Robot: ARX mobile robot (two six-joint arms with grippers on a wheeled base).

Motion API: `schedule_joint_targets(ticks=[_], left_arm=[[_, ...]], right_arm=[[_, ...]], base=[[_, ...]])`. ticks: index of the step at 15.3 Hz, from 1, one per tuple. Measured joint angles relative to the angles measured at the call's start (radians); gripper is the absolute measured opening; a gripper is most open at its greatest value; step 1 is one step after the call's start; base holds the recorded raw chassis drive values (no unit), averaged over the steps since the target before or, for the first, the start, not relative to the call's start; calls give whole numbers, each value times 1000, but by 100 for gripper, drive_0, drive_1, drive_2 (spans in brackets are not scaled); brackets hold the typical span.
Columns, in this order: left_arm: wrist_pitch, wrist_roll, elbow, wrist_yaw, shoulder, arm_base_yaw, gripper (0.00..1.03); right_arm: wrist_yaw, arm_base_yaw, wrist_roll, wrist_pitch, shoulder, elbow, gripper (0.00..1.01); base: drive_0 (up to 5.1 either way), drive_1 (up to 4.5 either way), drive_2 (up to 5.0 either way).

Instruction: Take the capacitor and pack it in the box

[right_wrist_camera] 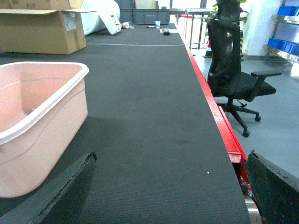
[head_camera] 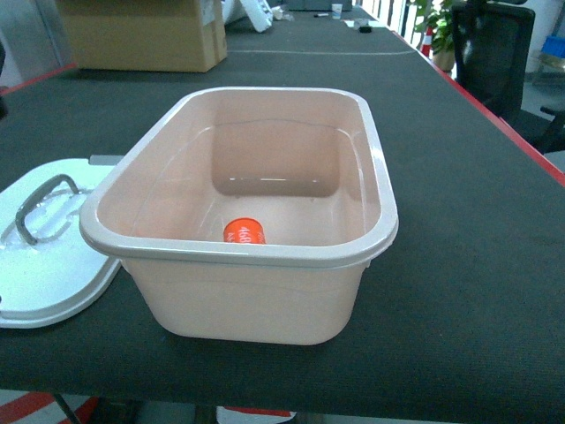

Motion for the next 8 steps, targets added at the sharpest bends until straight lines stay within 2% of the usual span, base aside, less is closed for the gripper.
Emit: schedule_joint_targets(ticks=[1, 2, 3, 6, 8], left_arm=[[67, 2, -2, 63, 98, 94, 98], [100, -5, 28, 92, 200, 170, 98], [98, -18, 84, 130, 294, 213, 98], [24, -23, 256, 170, 536, 216, 98], [-25, 4, 361, 173, 665, 212, 98]], right_arm=[[0, 0, 0, 0, 0, 0, 98], [0, 0, 0, 0, 0, 0, 98], [0, 0, 0, 0, 0, 0, 98], [0, 0, 0, 0, 0, 0, 98], [0, 0, 0, 0, 0, 0, 98]], base=[[0, 0, 0], [0, 0, 0], [0, 0, 0], [0, 0, 0], [0, 0, 0]])
